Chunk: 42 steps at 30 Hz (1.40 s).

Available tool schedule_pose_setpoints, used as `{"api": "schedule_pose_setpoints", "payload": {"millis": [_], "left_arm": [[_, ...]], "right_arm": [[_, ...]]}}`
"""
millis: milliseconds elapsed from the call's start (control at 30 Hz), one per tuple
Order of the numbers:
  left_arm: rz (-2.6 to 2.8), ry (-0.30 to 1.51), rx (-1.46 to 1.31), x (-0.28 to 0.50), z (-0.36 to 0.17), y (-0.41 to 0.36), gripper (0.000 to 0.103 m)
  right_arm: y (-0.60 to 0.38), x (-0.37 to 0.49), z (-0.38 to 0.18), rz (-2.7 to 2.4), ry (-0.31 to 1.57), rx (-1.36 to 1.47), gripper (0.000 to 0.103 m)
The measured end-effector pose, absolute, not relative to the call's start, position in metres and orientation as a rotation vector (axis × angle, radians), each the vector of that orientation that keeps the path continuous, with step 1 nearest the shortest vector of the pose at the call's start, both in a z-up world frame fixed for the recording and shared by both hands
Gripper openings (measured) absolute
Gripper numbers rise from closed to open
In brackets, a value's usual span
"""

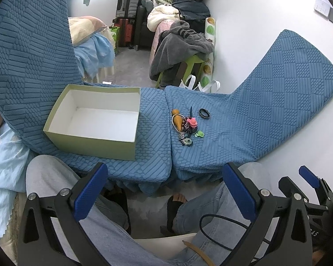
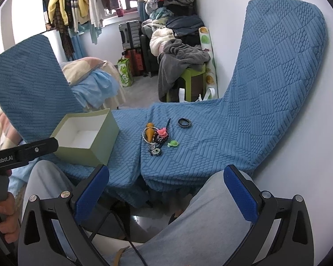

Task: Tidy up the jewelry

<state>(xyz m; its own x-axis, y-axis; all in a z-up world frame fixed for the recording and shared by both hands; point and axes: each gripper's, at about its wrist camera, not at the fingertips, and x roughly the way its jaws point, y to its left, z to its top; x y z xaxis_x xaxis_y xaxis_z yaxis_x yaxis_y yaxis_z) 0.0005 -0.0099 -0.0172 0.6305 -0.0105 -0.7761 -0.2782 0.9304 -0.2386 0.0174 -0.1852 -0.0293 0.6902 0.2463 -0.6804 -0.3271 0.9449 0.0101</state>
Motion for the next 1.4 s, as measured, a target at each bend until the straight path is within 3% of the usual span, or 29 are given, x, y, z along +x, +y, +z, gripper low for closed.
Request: {"api": "schedule_pose_setpoints", "payload": {"millis": [633,1100,1267,1367,1400], "left_arm": [[0.133,0.886,-0.347,0.025,-0.024,-0.014,0.102],[0.087,0.928,-0.331,0.071,-0.066,-0.007,0.102],[0.058,0.951,-0.346,0.096,-0.083,-0.006,0.099],[0.05,0.965,-0.349,0.11,-0.091,-0.004,0.09],[0.045,0.966,-0.35,0.114,-0.094,-0.004,0.088]], "right_arm": [[-0.187,0.041,-0.033,0.312,0.731,-0.136,0.103],[-0.188,0.076,-0.079,0.351,0.725,-0.096,0.103],[-0.181,0.093,-0.1,0.364,0.716,-0.102,0.074],[-0.179,0.105,-0.113,0.381,0.722,-0.095,0.053],[-0.179,0.11,-0.117,0.385,0.72,-0.094,0.05]]}}
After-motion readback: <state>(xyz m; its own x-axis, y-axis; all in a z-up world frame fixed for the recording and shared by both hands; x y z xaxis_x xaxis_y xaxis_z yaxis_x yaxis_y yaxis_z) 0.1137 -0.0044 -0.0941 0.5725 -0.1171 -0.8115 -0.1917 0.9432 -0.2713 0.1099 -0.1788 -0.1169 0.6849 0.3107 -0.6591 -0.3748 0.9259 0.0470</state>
